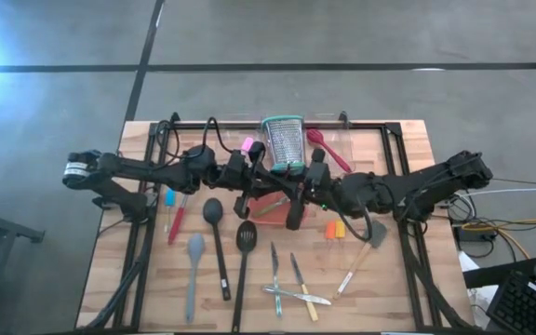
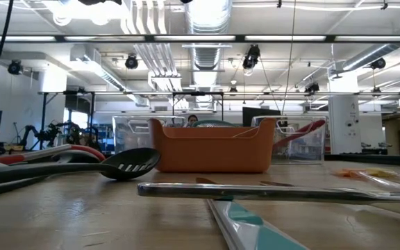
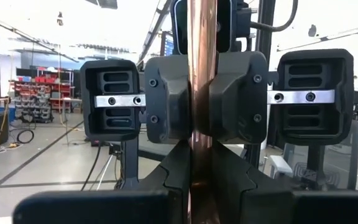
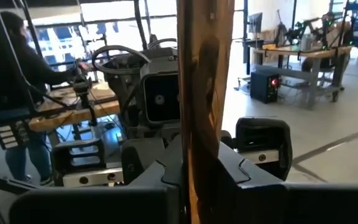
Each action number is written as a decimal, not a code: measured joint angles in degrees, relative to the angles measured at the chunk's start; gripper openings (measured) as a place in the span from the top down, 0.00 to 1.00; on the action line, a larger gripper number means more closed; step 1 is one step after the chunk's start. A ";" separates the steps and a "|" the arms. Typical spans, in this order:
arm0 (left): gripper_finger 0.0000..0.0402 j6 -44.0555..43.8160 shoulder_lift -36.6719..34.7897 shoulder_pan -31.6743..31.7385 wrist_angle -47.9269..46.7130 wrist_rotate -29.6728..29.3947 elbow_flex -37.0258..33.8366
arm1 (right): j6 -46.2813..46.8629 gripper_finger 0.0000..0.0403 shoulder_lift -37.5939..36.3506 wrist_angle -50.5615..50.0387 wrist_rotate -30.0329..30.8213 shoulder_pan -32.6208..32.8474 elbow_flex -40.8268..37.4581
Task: Pick & Place Kitchen Items
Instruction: Put the gold knife into the orange bin
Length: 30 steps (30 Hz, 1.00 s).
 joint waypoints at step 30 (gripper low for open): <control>0.43 -0.72 -7.32 3.21 -28.18 -0.72 0.04 | 2.11 0.93 -15.29 -25.24 -0.24 -0.89 0.00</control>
